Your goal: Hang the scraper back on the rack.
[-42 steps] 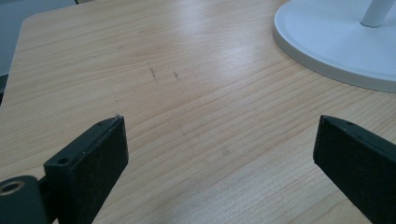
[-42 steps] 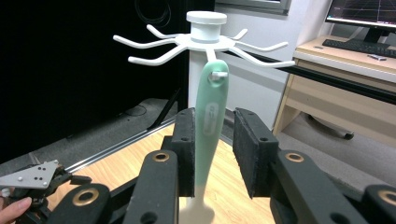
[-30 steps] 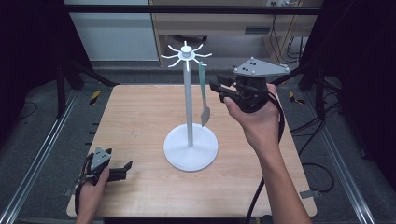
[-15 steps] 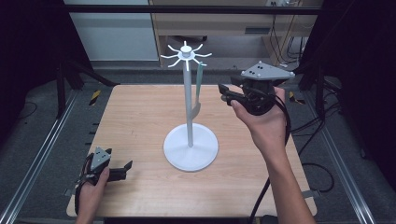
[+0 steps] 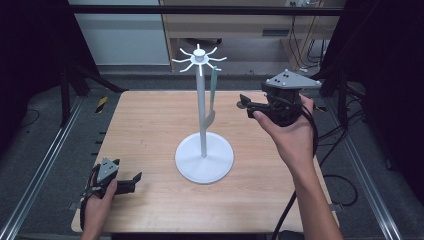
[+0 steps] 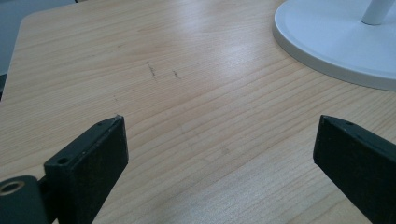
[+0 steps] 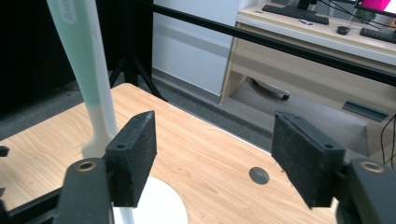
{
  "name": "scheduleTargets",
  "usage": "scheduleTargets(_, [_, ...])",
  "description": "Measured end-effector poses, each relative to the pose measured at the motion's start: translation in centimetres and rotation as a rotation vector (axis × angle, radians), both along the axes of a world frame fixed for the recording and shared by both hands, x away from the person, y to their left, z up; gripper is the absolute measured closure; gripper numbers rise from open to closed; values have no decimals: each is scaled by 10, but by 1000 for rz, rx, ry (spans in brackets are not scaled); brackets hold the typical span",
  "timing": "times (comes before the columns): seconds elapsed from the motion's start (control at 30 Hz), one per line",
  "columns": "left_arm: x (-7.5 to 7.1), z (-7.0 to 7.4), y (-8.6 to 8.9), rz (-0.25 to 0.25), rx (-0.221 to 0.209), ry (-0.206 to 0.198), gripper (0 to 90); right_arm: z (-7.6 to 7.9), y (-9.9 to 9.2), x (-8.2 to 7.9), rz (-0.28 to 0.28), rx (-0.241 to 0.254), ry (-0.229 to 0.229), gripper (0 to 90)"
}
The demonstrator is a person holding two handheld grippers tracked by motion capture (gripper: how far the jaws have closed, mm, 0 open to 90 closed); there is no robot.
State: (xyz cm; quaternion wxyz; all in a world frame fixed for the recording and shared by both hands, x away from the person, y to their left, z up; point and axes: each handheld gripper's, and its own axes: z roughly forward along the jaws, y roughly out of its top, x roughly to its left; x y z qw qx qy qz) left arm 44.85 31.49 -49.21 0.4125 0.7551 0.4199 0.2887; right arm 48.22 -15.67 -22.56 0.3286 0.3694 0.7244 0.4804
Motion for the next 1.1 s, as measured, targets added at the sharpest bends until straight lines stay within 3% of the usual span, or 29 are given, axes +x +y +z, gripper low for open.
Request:
scheduleTargets(0.3, [0, 0, 0, 0, 2, 0, 28, -8, -13, 0, -17, 8, 8, 216])
scheduleTargets(0.43, [0, 0, 0, 0, 2, 0, 28, -17, -20, 0, -55, 2, 20, 135])
scheduleTargets(0.97, [0, 0, -2, -4, 8, 1, 28, -41, -36, -4, -91, 8, 52, 71])
scheduleTargets(1.1, [0, 0, -2, -4, 8, 1, 28, -50, -38, -6, -95, -14, 55, 70])
